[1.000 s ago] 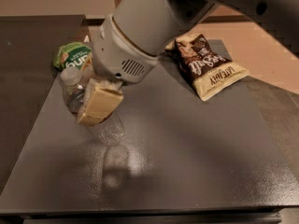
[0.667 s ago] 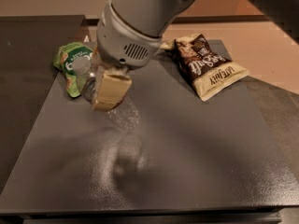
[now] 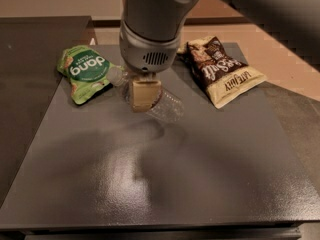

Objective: Knock water bottle over

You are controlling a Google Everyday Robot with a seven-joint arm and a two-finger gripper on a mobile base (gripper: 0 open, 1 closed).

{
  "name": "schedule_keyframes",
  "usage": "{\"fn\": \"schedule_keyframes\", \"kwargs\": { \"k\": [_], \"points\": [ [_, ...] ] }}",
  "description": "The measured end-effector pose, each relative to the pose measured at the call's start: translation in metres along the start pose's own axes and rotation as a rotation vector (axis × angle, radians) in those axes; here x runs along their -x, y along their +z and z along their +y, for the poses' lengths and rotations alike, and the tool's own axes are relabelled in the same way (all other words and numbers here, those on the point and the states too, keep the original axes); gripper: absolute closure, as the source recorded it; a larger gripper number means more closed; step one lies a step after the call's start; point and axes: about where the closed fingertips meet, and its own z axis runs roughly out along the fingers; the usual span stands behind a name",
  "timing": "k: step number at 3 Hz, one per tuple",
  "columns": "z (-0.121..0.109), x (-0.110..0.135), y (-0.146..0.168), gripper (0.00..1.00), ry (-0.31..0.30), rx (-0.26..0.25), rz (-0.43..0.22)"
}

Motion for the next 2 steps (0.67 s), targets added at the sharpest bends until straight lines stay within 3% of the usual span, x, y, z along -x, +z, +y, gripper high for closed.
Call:
{"fn": "schedule_keyframes", "kwargs": {
  "k": [1,2],
  "points": [
    [-0.003,-0.022,0.012,1.0,-0.007,-0.035,0.14],
    [-0.003,-0.035,0.025,0.82,-0.046,-0.056,0.262]
  ]
}}
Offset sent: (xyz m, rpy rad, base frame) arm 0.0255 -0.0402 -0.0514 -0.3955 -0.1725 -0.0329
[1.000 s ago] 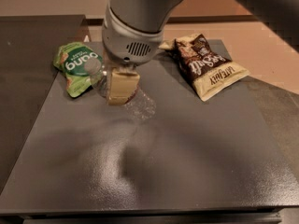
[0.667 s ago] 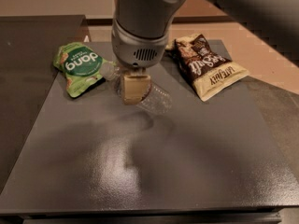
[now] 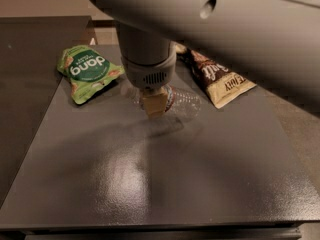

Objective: Knock water bottle over

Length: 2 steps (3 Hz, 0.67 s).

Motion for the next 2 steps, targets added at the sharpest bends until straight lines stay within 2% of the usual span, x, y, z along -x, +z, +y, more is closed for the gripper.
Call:
{"fn": "schedule_keyframes", "kwargs": {
  "k": [1,2],
  "points": [
    [0.004,-0.003,0.018,0.59,-0.047,0.002,0.089],
    [0.009,-0.004,0.036,0.36,-0.103,0.015,0.143]
  ]
}}
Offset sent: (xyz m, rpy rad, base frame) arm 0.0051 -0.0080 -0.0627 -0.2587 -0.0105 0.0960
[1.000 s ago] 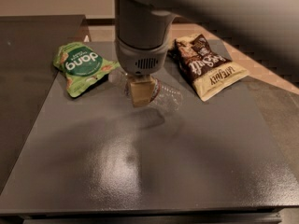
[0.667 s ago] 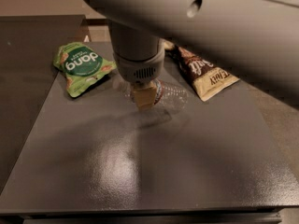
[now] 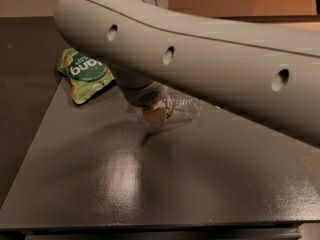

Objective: Knock water bottle over

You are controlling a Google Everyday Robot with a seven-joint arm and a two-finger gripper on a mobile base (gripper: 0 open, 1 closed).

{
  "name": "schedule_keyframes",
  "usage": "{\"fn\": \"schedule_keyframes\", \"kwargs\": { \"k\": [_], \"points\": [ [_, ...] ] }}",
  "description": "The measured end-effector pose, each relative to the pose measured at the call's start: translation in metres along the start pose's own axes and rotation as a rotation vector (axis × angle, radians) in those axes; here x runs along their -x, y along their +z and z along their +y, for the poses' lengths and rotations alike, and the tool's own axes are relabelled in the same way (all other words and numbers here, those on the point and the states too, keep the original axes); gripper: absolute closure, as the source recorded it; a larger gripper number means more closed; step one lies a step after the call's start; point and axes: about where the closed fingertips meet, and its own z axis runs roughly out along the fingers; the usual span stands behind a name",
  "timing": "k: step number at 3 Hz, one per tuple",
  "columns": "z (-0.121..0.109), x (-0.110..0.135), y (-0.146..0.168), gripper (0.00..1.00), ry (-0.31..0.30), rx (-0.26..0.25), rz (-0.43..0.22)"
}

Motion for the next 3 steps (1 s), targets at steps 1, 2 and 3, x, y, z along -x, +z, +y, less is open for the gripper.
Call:
{"fn": "schedule_keyframes", "kwargs": {
  "k": [1,2,3],
  "points": [
    [-0.0002,-0.0003,-0.001,0.12,0.001,-0.005,0.0],
    [-0.0006,-0.0002,-0.0021,0.0,0.001,-0.01,-0.001],
    [-0.0006,-0.0002,-0.0021,0.0,0.001,-0.01,-0.001]
  ]
}}
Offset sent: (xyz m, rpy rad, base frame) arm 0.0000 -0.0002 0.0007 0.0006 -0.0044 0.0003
